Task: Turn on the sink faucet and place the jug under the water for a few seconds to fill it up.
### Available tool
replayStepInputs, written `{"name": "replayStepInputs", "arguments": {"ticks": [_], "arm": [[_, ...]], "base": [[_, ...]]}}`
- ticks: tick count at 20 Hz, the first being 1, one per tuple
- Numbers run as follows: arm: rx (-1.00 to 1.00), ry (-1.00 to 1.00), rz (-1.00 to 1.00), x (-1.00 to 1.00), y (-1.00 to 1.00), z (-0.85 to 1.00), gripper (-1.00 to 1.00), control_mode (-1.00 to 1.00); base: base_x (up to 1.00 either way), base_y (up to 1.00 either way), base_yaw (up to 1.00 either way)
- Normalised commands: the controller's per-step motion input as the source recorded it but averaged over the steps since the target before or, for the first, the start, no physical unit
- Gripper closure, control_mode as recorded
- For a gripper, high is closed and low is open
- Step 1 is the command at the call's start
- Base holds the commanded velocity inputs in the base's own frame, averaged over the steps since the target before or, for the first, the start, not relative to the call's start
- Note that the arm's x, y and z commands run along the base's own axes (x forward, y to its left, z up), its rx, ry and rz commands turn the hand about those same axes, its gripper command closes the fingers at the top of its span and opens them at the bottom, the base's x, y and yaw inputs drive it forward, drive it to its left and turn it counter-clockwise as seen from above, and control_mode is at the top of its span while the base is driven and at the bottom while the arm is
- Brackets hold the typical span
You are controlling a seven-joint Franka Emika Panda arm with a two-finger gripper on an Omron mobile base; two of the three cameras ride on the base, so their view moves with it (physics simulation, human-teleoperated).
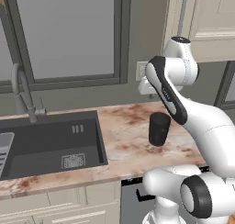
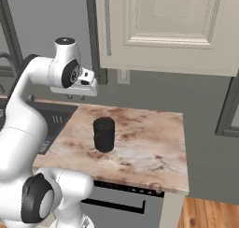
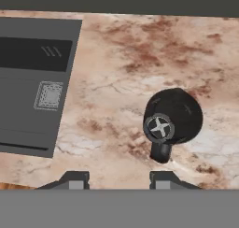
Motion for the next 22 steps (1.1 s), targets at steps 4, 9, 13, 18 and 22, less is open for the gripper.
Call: {"name": "replayStepInputs", "arguments": {"ticks": [4,9,13,18,22], "arm": [[0.00,0.00,0.00,0.00,0.00,0.00,-1.00,1.00],[0.00,0.00,0.00,0.00,0.00,0.00,-1.00,1.00],[0.00,0.00,0.00,0.00,0.00,0.00,-1.00,1.00],[0.00,0.00,0.00,0.00,0.00,0.00,-1.00,1.00],[0.00,0.00,0.00,0.00,0.00,0.00,-1.00,1.00]], "base": [[-0.01,0.05,0.00],[0.00,0.47,0.00],[0.00,0.62,0.00],[0.00,0.61,0.00],[0.00,0.54,0.00]]}}
